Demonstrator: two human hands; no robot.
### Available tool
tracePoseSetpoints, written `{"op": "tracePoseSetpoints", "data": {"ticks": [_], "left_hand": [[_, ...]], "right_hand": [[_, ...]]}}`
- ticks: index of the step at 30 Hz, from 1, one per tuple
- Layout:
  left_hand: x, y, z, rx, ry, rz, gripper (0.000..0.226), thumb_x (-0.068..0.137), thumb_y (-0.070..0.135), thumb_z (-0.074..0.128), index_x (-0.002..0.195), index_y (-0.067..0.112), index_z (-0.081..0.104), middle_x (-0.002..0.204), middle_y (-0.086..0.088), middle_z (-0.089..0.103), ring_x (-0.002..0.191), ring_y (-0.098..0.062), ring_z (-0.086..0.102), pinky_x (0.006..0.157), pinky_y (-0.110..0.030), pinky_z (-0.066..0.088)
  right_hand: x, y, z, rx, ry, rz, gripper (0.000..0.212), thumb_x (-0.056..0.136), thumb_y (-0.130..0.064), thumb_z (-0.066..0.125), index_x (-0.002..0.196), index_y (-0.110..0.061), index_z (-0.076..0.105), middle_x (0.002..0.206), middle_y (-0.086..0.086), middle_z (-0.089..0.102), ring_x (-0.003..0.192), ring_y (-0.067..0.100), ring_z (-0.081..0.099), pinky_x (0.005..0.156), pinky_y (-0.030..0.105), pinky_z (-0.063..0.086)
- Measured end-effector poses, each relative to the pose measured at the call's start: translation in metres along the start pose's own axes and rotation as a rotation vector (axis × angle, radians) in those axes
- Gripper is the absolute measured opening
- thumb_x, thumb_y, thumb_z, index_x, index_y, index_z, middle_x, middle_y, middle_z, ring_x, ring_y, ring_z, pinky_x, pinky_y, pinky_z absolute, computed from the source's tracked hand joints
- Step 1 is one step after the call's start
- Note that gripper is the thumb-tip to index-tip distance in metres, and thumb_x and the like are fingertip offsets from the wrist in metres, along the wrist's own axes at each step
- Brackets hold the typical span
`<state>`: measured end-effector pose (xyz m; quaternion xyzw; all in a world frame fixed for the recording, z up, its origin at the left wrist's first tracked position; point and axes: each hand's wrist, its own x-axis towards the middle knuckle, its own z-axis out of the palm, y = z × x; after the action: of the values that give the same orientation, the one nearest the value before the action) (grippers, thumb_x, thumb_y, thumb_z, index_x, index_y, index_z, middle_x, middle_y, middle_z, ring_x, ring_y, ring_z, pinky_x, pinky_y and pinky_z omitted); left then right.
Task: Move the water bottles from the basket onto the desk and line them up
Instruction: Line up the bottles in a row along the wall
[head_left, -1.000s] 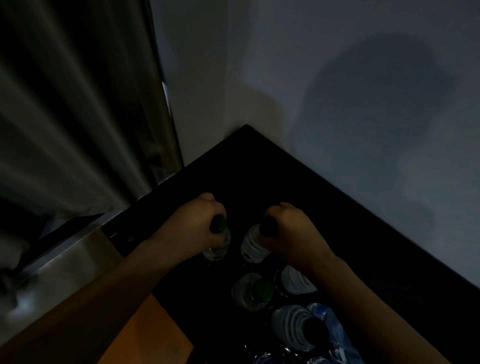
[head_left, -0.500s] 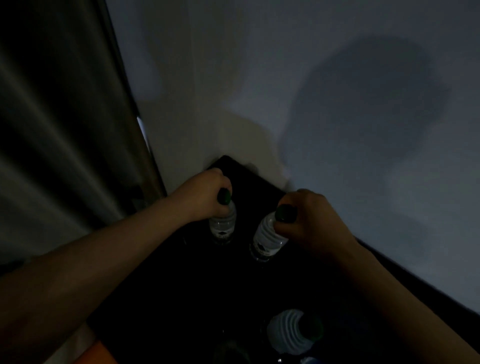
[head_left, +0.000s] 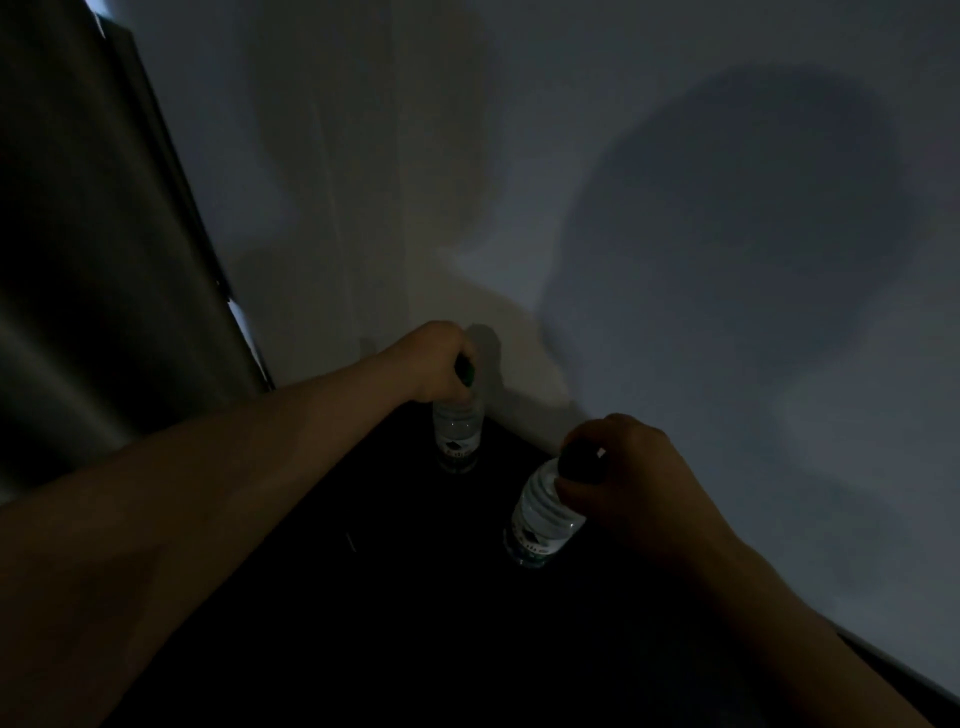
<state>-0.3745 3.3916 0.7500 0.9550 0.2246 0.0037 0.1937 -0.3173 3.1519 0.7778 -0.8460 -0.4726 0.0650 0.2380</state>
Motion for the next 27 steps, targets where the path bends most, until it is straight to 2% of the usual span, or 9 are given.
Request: {"op": "tracePoseSetpoints", "data": {"ticks": [3, 9, 11, 18, 22, 27], "left_hand": [[0.019, -0.001, 0.005, 0.003, -0.018, 0.005, 0.035, 0.071, 0.02, 0.079, 0.1, 0.002, 0.069, 0.101, -0.013, 0.058, 0.096, -0.029, 0.059, 0.081, -0.036, 0.05], [0.044, -0.001, 0.008, 0.011, 0.003, 0.029, 0.037, 0.069, 0.023, 0.08, 0.101, 0.004, 0.071, 0.096, -0.01, 0.055, 0.093, -0.027, 0.059, 0.075, -0.031, 0.047], [0.05, -0.002, 0.007, 0.018, 0.001, 0.046, 0.036, 0.069, 0.023, 0.08, 0.098, 0.005, 0.07, 0.094, -0.01, 0.053, 0.088, -0.025, 0.056, 0.07, -0.027, 0.043], [0.06, -0.004, 0.005, 0.038, 0.003, 0.129, 0.037, 0.068, 0.02, 0.081, 0.1, 0.004, 0.069, 0.092, -0.003, 0.045, 0.085, -0.017, 0.046, 0.07, -0.02, 0.033], [0.061, 0.0, 0.007, 0.036, -0.004, 0.203, 0.032, 0.071, 0.01, 0.077, 0.1, 0.001, 0.068, 0.099, -0.008, 0.053, 0.088, -0.016, 0.044, 0.06, -0.014, 0.022], [0.065, -0.001, 0.007, 0.044, -0.075, 0.189, 0.031, 0.08, 0.01, 0.071, 0.109, 0.003, 0.064, 0.115, -0.014, 0.058, 0.091, -0.015, 0.044, 0.061, -0.013, 0.023]], "right_hand": [[0.006, 0.007, 0.003, 0.009, -0.014, 0.018, 0.019, 0.076, -0.016, 0.071, 0.087, -0.001, 0.068, 0.09, 0.012, 0.06, 0.077, 0.023, 0.059, 0.071, 0.037, 0.048], [0.014, 0.017, 0.013, 0.018, -0.03, 0.03, 0.018, 0.077, -0.018, 0.071, 0.091, -0.007, 0.068, 0.092, 0.008, 0.058, 0.078, 0.02, 0.058, 0.068, 0.03, 0.048], [0.015, 0.019, 0.016, 0.016, -0.04, 0.022, 0.018, 0.077, -0.019, 0.071, 0.091, -0.008, 0.068, 0.093, 0.007, 0.058, 0.078, 0.019, 0.058, 0.067, 0.028, 0.047], [0.024, 0.02, 0.022, 0.009, -0.041, 0.01, 0.02, 0.079, -0.017, 0.069, 0.091, 0.0, 0.067, 0.092, 0.012, 0.06, 0.079, 0.022, 0.058, 0.069, 0.031, 0.044], [0.028, 0.021, 0.021, 0.033, -0.025, 0.025, 0.018, 0.078, -0.014, 0.07, 0.088, 0.0, 0.069, 0.09, 0.014, 0.062, 0.077, 0.022, 0.06, 0.066, 0.028, 0.044], [0.039, 0.02, 0.022, 0.041, -0.027, 0.069, 0.017, 0.076, -0.01, 0.07, 0.086, 0.003, 0.069, 0.09, 0.018, 0.064, 0.079, 0.026, 0.062, 0.072, 0.04, 0.051]]}}
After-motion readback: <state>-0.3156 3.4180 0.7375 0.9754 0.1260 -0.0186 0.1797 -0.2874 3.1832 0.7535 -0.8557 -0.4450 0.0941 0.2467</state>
